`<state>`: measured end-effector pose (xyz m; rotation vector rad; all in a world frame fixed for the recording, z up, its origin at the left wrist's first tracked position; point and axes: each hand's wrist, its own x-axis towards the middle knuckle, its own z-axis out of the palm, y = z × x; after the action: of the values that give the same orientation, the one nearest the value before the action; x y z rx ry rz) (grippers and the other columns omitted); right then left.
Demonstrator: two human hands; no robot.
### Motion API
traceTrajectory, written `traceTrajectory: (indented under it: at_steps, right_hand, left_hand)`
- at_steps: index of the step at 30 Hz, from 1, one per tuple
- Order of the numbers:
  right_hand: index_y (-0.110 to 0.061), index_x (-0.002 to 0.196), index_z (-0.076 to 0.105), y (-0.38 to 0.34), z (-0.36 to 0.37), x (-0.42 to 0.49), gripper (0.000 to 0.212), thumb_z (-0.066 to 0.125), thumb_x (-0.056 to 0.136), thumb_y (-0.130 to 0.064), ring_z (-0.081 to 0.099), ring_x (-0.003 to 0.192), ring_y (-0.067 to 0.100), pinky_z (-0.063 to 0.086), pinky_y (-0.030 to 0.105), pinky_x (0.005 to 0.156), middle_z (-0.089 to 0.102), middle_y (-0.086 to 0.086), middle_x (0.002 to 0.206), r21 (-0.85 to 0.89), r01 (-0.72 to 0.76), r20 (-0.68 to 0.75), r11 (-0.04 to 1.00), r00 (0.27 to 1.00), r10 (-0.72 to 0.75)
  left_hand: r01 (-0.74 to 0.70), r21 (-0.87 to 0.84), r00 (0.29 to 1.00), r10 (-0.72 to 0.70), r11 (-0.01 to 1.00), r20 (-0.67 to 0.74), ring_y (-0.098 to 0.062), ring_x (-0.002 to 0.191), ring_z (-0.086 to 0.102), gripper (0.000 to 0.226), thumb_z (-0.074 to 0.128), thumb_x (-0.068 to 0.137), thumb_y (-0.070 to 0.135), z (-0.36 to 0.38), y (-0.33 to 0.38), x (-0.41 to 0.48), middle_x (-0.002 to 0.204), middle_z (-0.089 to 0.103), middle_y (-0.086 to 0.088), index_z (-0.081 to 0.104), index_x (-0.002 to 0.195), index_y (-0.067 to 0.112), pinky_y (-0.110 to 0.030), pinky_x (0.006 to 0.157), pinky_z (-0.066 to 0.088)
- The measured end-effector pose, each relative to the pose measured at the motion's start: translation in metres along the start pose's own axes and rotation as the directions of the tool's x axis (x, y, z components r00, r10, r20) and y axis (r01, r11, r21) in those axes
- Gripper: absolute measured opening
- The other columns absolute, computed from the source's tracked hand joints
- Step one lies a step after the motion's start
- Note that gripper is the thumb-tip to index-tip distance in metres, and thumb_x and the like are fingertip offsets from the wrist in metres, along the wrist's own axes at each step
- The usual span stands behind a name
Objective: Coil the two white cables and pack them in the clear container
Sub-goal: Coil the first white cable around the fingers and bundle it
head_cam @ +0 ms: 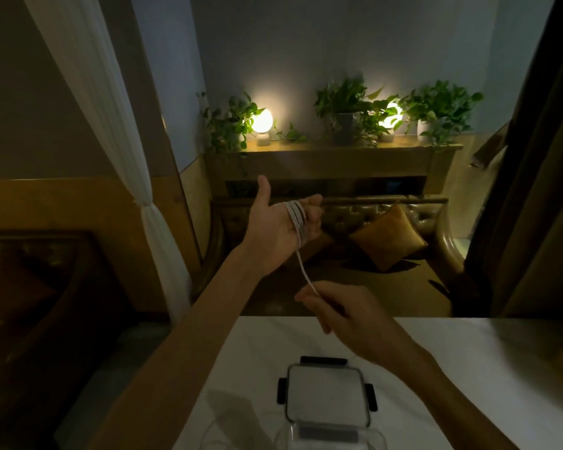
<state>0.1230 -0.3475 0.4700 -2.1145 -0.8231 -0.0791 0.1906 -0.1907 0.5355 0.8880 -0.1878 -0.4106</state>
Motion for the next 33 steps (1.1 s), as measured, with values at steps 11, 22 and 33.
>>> traceTrajectory:
  at_steps: [11,22,33]
  right_hand:
    - [-0.024,0.108,0.068,-0.015,-0.042,-0.019,0.019,0.057,0.093,-0.019,0.066,0.066,0.009,0.055,0.028,0.055,0.073,-0.003,0.083,-0.555,0.209,0.005,0.805,0.969,-0.249]
    - [-0.018,0.102,0.069,-0.023,-0.074,-0.017,0.035,0.042,0.092,-0.037,0.068,0.066,0.014,0.058,0.032,0.058,0.073,0.003,0.084,-0.538,0.2,-0.177,0.819,0.923,-0.342]
    - [-0.031,0.093,0.07,-0.001,-0.125,0.044,0.011,0.06,0.088,-0.028,0.066,0.079,0.013,0.054,0.039,0.067,0.071,-0.006,0.086,-0.371,0.257,-0.371,0.892,0.84,-0.397]
  left_hand:
    - [0.096,-0.445,0.995,-0.079,0.89,0.057,-0.018,0.059,0.049,0.084,0.024,0.09,0.067,0.014,-0.002,0.008,0.074,0.055,-0.009,0.049,0.121,-0.007,-0.025,0.061,0.041]
    - [0.026,-0.174,1.0,-0.025,0.984,0.01,-0.018,0.07,0.052,0.1,0.018,0.083,0.079,0.032,-0.011,0.005,0.078,0.056,-0.01,0.052,0.118,-0.009,-0.029,0.068,0.045]
    - [0.169,0.321,0.937,-0.253,0.932,0.242,-0.019,0.057,0.043,0.093,0.009,0.084,0.077,0.063,-0.042,-0.016,0.063,0.051,-0.01,0.055,0.099,-0.002,-0.028,0.055,0.038]
